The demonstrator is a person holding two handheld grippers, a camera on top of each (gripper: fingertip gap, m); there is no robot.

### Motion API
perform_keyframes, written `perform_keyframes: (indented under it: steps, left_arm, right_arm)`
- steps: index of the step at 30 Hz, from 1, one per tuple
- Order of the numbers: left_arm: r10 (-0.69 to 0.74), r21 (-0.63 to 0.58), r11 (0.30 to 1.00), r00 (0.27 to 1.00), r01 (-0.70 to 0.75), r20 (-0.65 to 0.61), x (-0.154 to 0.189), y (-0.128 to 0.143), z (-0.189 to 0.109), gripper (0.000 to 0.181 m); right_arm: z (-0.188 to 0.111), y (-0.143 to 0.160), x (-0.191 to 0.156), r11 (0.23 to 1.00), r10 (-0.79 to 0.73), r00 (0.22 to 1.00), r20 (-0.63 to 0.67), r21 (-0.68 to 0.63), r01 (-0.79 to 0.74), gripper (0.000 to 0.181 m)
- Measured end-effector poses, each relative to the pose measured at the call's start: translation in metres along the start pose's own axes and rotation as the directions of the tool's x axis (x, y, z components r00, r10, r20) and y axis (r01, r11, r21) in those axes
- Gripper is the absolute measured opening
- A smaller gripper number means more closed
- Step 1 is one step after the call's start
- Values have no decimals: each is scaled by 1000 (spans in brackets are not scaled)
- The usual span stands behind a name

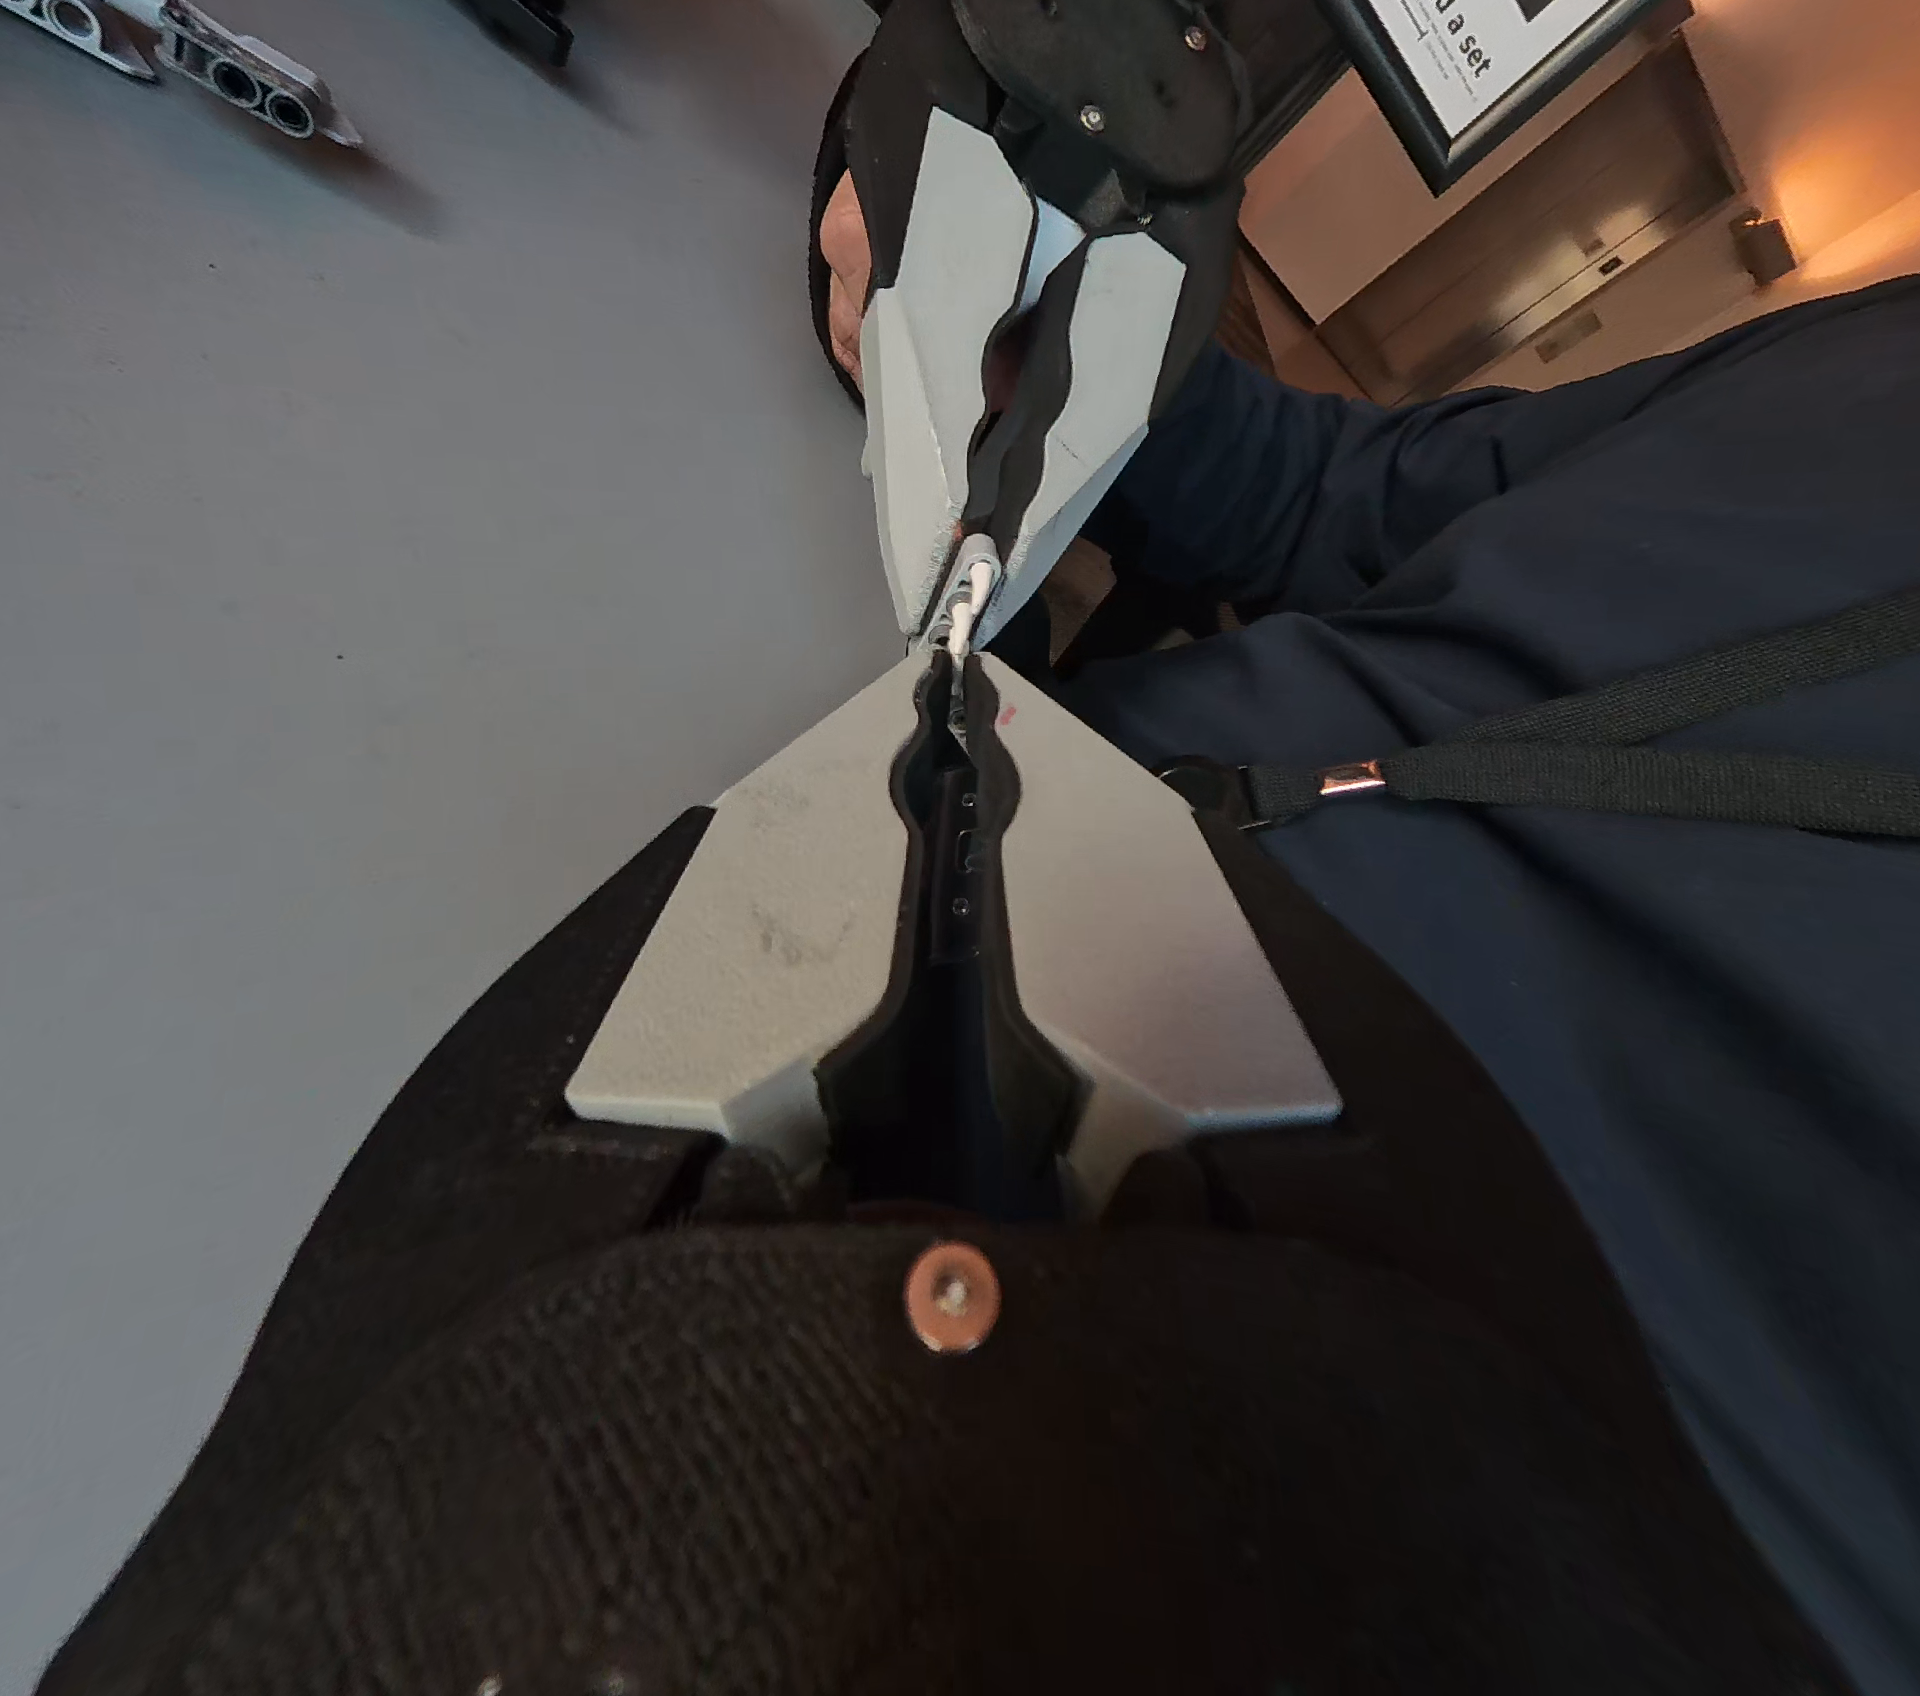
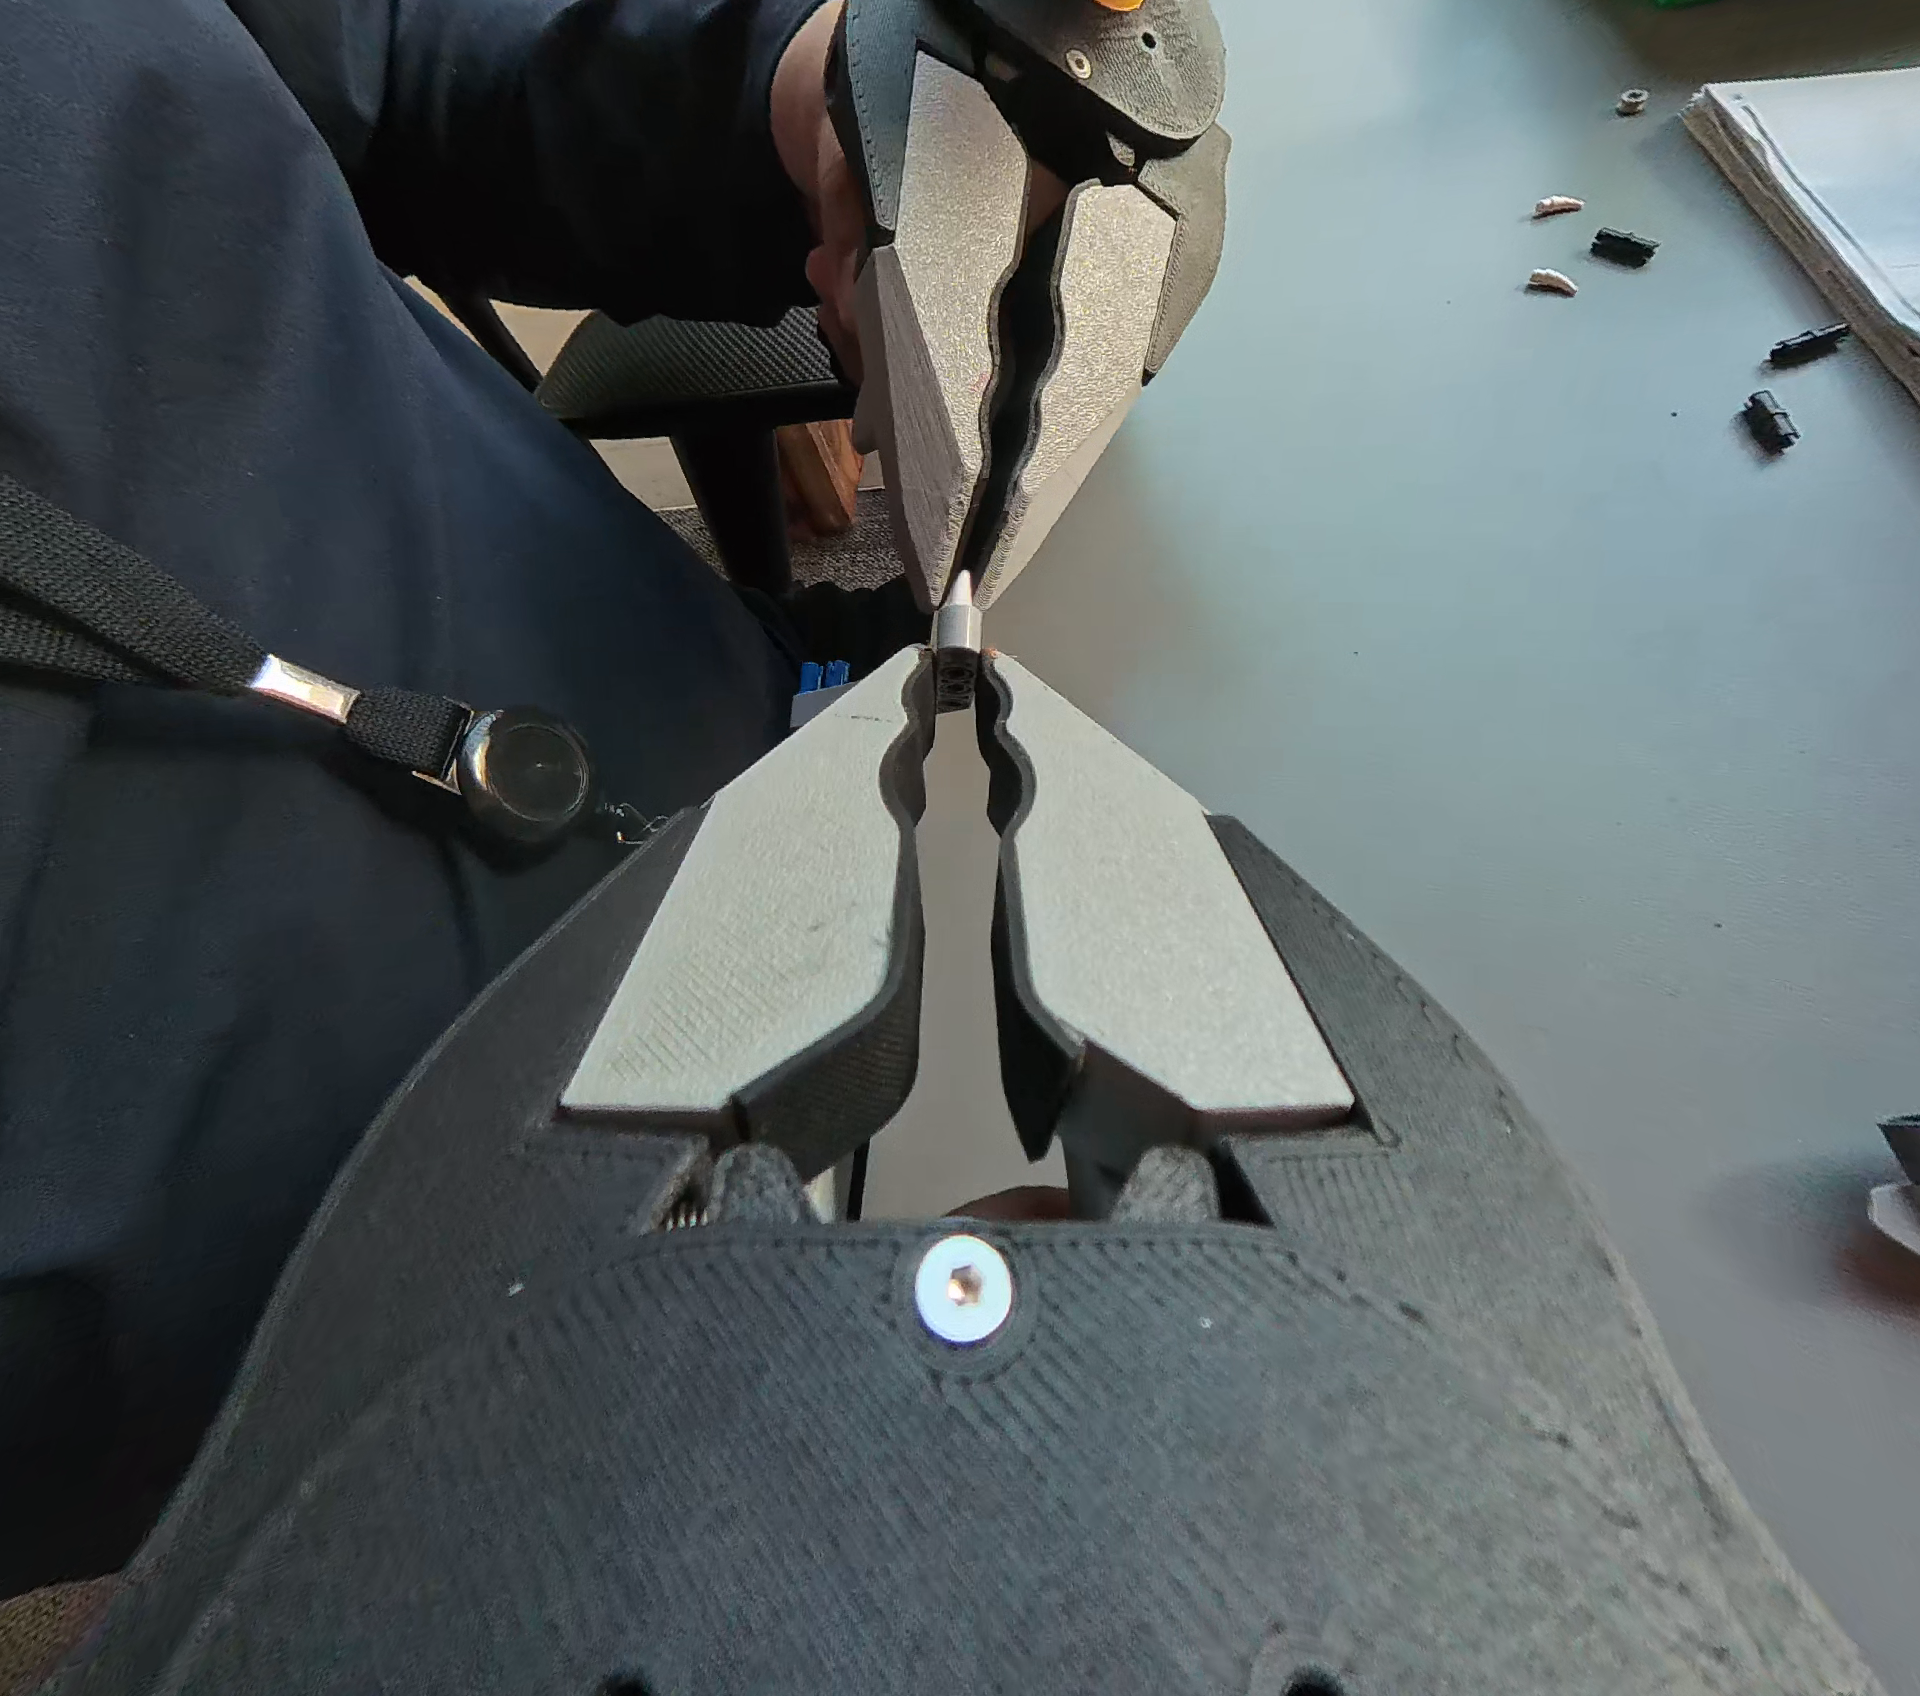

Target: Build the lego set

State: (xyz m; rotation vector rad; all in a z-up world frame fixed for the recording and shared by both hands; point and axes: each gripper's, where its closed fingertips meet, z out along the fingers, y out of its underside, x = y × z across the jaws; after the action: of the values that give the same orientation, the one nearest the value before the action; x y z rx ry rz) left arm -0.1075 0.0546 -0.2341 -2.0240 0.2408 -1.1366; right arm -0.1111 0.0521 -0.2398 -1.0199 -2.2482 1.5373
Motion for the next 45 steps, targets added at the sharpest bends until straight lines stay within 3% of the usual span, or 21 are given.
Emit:
perform_keyframes:
  steps: [20, 45]
  left_arm:
    - [8, -24, 1000, 1000, -8, 15, -2, 4, 2, 0]
    - [-25, -223, 974, 999, 33, 39, -11, 27, 13, 0]
  right_arm:
    - [-1, 2, -2, 1000, -3, 1000, 9, -7, 3, 5]
    - [10, 25, -5, 964, -187, 982, 18, -192, 187, 3]
